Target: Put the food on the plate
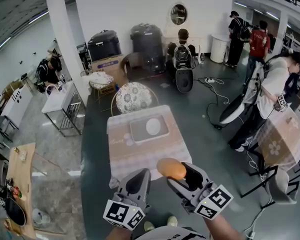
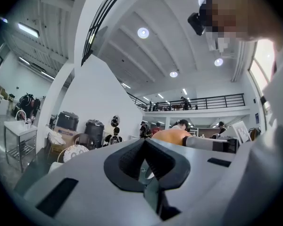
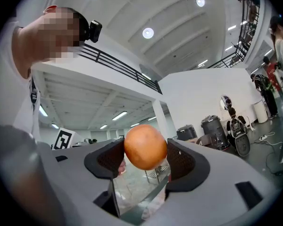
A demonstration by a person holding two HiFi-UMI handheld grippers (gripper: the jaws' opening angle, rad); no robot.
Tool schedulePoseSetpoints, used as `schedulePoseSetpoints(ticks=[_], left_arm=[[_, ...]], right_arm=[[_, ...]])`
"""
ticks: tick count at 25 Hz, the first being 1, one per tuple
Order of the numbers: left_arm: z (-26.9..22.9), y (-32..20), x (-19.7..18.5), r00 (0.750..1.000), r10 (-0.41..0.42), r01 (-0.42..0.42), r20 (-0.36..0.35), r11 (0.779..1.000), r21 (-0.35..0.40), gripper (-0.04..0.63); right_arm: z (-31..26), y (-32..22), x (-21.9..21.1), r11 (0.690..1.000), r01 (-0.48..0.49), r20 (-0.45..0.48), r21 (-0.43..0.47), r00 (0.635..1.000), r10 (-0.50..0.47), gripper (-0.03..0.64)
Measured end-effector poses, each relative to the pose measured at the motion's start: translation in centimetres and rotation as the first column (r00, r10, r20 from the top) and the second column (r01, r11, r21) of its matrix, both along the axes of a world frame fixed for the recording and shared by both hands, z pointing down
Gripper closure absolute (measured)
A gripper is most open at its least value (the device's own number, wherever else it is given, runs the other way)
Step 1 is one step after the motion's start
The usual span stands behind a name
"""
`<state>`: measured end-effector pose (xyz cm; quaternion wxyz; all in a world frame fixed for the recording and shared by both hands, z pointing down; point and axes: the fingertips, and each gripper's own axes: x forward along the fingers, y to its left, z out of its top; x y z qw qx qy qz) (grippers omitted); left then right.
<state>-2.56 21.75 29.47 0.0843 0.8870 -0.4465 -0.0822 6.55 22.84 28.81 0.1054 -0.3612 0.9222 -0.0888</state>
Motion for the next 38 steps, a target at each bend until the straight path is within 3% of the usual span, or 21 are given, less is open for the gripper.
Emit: schedulePoseSetpoints(ticks=[25, 33, 38], left_arm=[[2.3, -2.9, 4.7, 1.0, -0.028, 0.028, -0.006, 1.0, -0.013, 0.592], [4.0, -7.5, 3.8, 1.0, -0.021, 0.02, -0.01, 0.999, -0.047, 0.592], [4.9, -12.6, 1.9, 0.999, -0.031, 0.032, 0.033, 0.999, -0.022, 0.592]], right_arm=[[4.0, -3.8, 6.2, 0.995, 0.01, 0.03, -0.103, 1.0, -0.007, 0.339], [6.0, -8.3, 4.8, 0.99, 0.002, 0.012, -0.144, 1.0, 0.0, 0.339], [7.0, -13.2, 2.9, 0.986, -0.011, -0.005, -0.167, 1.0, 0.01, 0.339]])
